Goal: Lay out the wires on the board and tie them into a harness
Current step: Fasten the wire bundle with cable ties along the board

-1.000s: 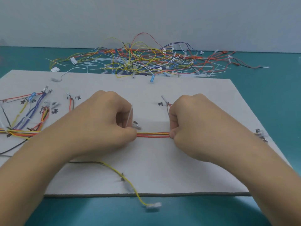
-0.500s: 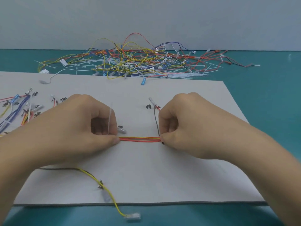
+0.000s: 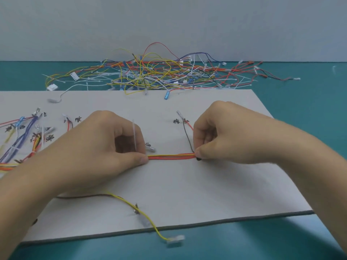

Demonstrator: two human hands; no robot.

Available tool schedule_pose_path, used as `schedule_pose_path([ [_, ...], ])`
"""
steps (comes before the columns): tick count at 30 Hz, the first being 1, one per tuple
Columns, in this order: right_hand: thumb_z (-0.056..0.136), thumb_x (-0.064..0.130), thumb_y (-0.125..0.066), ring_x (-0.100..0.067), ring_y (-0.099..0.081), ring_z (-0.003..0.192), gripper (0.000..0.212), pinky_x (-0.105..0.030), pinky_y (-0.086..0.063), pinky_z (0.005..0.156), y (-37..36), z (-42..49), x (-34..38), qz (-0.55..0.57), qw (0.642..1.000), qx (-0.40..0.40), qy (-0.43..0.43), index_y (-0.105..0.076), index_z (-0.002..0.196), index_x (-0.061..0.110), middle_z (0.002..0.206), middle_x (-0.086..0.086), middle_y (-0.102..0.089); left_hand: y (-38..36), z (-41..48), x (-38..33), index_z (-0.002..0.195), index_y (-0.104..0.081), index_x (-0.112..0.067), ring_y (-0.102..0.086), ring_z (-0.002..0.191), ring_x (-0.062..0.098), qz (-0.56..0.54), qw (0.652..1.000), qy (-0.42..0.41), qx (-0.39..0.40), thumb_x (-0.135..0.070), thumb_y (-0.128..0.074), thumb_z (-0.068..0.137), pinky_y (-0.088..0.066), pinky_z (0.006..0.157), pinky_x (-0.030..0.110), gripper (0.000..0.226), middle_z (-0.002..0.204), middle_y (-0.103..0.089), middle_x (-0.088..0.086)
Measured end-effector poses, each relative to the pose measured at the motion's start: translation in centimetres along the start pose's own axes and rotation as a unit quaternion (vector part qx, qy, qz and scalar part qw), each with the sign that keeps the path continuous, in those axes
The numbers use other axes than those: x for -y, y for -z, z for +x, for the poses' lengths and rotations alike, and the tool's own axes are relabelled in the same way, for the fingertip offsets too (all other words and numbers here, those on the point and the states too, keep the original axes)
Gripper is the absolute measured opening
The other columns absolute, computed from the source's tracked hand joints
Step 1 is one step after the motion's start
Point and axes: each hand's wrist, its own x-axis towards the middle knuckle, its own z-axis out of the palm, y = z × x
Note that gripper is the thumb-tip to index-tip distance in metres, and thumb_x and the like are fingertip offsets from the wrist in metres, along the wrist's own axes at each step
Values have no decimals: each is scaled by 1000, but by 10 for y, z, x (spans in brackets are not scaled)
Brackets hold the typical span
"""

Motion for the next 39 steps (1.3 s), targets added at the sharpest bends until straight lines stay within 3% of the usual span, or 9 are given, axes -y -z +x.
schedule_pose_path([
  [3,81,19,-73,-7,-53,40,11,-17,-41,40,17,17,-6,55,997,46,-2,-77,71,18,55,3,-68,1,1,1,80,-75,-38,-68,60,13,-9,1000,4,8,-59,-70,67,-53,53,34,25,67,-72,-11],
  [6,82,12,-70,-12,-57,42,9,-19,-44,44,35,66,-34,102,975,-192,-52,-75,74,12,58,-2,-69,1,3,1,78,-76,-37,-67,58,14,-20,1000,11,13,-59,-72,66,-53,52,36,25,65,-71,-9],
  [8,83,10,-69,-15,-61,53,9,-18,-46,48,42,97,-48,57,964,-242,-91,-77,84,13,70,-7,-71,1,3,0,78,-76,-36,-66,57,15,-26,999,15,17,-59,-72,65,-55,53,38,26,65,-71,-7],
  [11,82,8,-72,-20,-63,72,14,-23,-49,65,48,128,-63,-20,973,-198,-119,-80,92,12,82,-9,-73,3,6,-2,76,-76,-36,-64,56,15,-30,999,19,25,-60,-71,63,-59,59,41,27,63,-70,-6],
  [15,77,3,-74,-20,-65,57,13,-21,-52,55,60,145,-72,-30,979,-145,-137,-80,87,9,74,-11,-74,4,6,-2,77,-77,-35,-64,55,15,-36,998,23,39,-60,-71,63,-59,59,42,29,63,-70,-5],
  [19,77,1,-74,-24,-68,64,16,-35,-63,67,62,155,-76,-74,981,-120,-130,-81,86,11,73,-8,-74,2,5,-2,78,-77,-35,-62,54,14,-36,998,28,33,-59,-71,62,-58,58,42,29,63,-70,-5],
  [24,80,4,-69,-29,-72,70,15,-29,-58,58,61,158,-73,-130,980,-102,-112,-79,83,15,78,-11,-75,0,4,-1,77,-76,-33,-60,53,11,-38,998,34,27,-48,-77,66,-52,52,39,19,63,-69,-5],
  [29,90,9,-64,-31,-61,88,10,-32,-47,73,54,156,-83,-188,970,-131,-80,-74,93,10,91,-11,-69,-2,3,-2,75,-74,-34,-57,52,7,-34,999,33,23,-44,-77,68,-51,56,37,13,62,-67,-7],
  [39,85,6,-73,-27,-61,85,12,-30,-45,75,58,151,-95,-185,968,-145,-91,-77,84,18,88,-9,-71,-3,1,-3,76,-73,-34,-53,52,5,-36,998,38,27,-44,-75,68,-48,54,32,13,60,-64,-9],
])
